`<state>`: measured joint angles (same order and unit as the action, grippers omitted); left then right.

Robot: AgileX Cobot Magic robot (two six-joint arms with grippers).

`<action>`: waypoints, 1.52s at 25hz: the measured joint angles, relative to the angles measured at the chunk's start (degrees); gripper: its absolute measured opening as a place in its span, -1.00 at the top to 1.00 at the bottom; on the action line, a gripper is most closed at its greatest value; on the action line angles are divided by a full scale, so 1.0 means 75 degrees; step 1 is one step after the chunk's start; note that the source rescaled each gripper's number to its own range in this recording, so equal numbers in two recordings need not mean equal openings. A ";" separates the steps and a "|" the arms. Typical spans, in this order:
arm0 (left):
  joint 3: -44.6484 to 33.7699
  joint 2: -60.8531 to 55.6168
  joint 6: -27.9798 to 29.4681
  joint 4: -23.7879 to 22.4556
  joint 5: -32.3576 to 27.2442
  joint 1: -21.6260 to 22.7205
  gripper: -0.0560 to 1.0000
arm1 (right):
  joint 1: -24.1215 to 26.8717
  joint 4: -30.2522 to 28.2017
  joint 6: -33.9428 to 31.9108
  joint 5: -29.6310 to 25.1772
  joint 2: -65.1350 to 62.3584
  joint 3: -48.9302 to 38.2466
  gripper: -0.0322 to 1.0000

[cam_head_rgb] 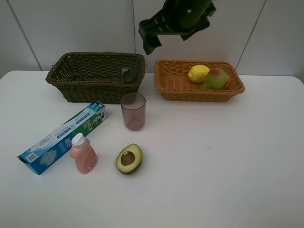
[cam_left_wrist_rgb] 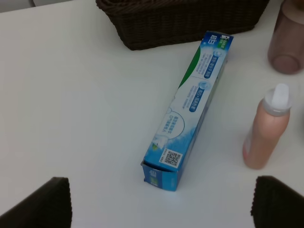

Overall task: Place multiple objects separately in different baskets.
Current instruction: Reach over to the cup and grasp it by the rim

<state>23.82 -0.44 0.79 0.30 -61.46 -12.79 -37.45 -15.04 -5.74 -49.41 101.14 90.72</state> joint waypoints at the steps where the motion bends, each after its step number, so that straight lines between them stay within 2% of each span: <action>1: 0.0000 0.0000 0.0000 0.0000 0.0000 0.0000 -1.00 | 0.0008 -0.0103 0.0000 0.0035 -0.0308 -0.0373 -1.00; 10: 0.0000 0.0000 0.0000 0.0000 0.0000 0.0000 -1.00 | 0.0008 -0.0277 0.0202 0.0055 -0.2990 -0.3118 -1.00; 16: 0.0000 0.0000 0.0000 0.0000 0.0000 0.0000 -1.00 | 0.0008 -0.0137 0.0556 -0.1115 -0.4557 -0.4257 -1.00; 22: 0.0000 0.0000 0.0000 0.0000 0.0000 0.0000 -1.00 | 0.0008 0.0564 0.1489 -0.2080 -0.6010 -0.4843 -1.00; 26: 0.0000 0.0000 0.0000 0.0000 0.0000 0.0000 -1.00 | 0.0008 0.0609 0.1597 -0.2632 -0.7112 -0.5204 -1.00; 33: 0.0000 0.0000 0.0000 0.0000 0.0000 0.0000 -1.00 | 0.0078 0.0753 0.1597 -0.2705 -0.8855 -0.6208 -1.00; 36: 0.0000 0.0000 0.0000 0.0000 0.0000 0.0000 -1.00 | 0.0557 0.0993 0.1597 -0.2669 -0.9680 -0.6707 -1.00; 38: 0.0000 0.0000 0.0000 0.0000 0.0000 0.0000 -1.00 | 0.1043 0.1245 0.1597 -0.2345 -1.0049 -0.7022 -1.00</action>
<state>23.82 -0.44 0.79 0.30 -61.46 -12.79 -29.63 -5.71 6.24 -67.00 25.77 38.06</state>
